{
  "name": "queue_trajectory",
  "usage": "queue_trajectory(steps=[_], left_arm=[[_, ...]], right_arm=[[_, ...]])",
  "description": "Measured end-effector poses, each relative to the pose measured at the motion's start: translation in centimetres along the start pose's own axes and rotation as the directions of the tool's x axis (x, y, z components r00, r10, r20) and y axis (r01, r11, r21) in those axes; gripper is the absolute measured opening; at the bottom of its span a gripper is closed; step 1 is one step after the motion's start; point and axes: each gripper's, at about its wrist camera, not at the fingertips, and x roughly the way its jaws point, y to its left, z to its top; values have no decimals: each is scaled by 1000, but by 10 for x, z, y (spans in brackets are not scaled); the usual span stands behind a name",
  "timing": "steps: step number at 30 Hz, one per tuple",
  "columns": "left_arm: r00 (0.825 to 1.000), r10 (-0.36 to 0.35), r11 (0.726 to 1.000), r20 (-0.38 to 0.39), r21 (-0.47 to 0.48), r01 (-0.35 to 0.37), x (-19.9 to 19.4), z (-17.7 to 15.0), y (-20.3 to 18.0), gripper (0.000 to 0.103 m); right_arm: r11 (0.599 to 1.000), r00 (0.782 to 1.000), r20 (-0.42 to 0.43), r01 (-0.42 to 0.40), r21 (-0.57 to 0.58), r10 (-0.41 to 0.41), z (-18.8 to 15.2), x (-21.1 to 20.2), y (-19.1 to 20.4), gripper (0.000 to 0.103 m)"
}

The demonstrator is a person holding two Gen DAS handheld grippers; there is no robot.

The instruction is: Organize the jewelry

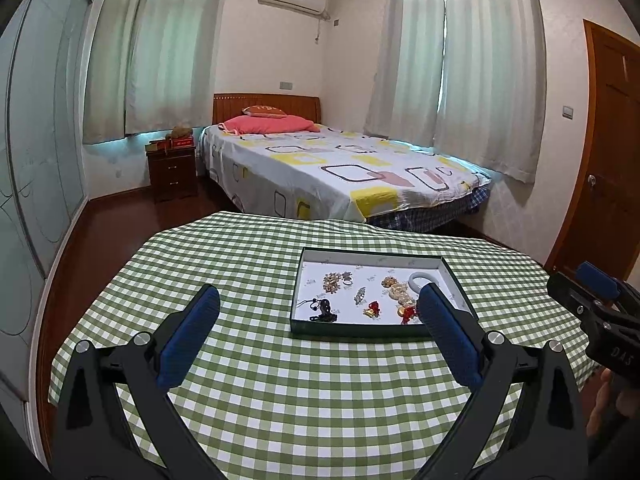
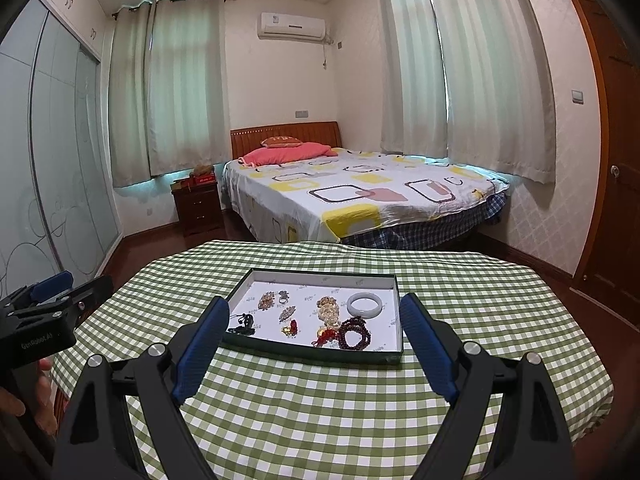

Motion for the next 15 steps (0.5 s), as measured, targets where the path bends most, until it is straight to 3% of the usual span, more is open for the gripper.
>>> queue_trajectory(steps=[15], left_arm=[[1000, -7, 1000, 2, 0, 7, -1, 0, -2, 97]], right_arm=[[1000, 1000, 8, 7, 0, -7, 0, 0, 0, 84]])
